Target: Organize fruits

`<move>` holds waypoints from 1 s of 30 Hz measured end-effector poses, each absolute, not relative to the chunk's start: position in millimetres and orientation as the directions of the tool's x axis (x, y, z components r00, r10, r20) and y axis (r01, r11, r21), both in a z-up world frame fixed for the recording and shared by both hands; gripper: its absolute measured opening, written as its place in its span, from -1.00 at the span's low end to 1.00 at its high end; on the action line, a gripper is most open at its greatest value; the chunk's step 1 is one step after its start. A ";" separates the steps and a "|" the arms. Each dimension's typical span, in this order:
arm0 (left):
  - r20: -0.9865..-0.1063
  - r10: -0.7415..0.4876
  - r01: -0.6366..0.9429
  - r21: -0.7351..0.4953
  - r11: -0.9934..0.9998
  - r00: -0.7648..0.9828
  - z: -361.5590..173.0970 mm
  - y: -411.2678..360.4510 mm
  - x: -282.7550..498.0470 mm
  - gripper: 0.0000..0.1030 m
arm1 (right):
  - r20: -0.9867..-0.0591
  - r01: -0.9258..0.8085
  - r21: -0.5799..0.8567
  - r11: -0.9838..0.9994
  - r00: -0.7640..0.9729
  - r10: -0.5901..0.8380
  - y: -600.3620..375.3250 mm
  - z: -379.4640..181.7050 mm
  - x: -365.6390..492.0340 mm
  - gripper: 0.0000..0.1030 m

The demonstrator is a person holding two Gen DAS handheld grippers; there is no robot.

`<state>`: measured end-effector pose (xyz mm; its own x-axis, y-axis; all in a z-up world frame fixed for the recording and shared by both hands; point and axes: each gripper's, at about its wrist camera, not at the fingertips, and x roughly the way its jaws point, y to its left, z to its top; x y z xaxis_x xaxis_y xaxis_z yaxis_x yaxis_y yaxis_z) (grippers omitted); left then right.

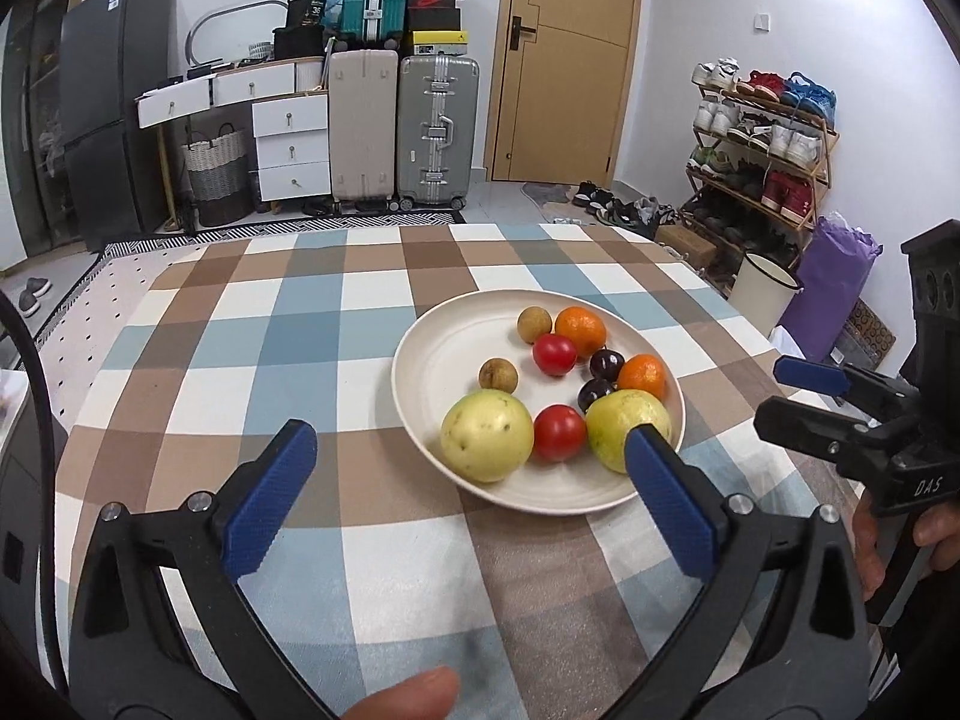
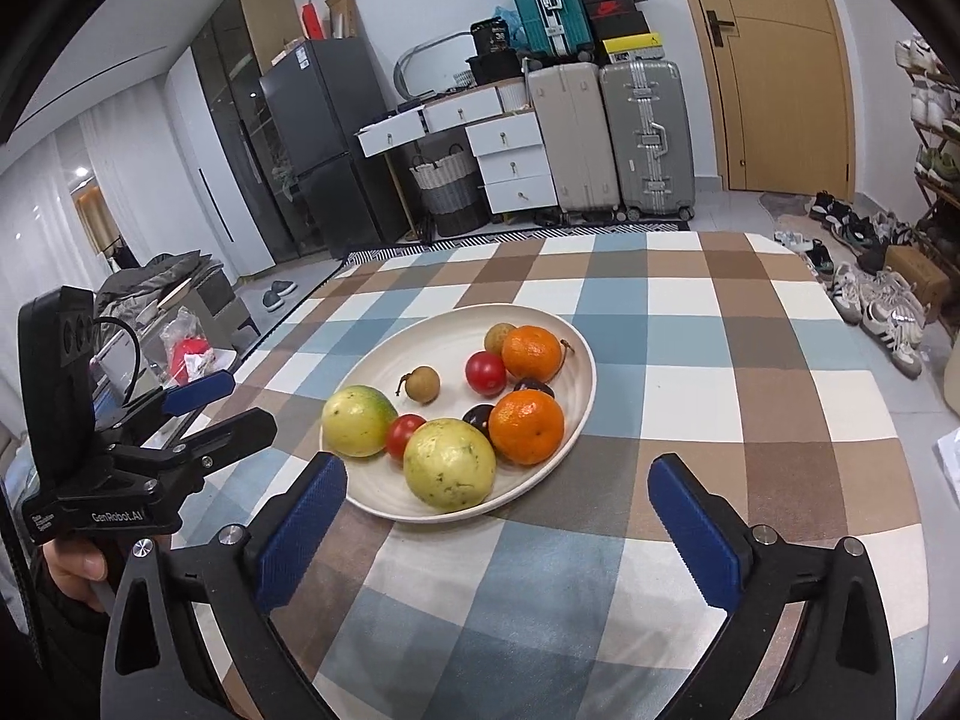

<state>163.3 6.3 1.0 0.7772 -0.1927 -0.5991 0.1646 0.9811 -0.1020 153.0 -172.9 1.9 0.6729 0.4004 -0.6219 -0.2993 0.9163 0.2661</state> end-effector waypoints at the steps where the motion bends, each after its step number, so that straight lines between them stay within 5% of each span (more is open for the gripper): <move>1: -0.599 -0.192 0.164 -0.102 0.981 0.778 0.1 6.4 161.3 0.99 | -0.618 -0.303 0.264 0.916 0.675 0.402 -172.5 2.3 150.8 0.99; 30: -0.520 -0.159 0.130 -0.093 0.987 0.839 -16.6 5.4 123.2 0.99 | -0.499 -0.360 0.141 0.922 0.779 0.380 -165.1 0.9 104.4 0.99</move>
<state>123.2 5.4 -16.6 0.8392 -0.1589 -0.5200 0.1296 0.9872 -0.0925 104.4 -165.1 0.9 0.7790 0.3801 -0.4987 -0.3596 0.9224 0.1412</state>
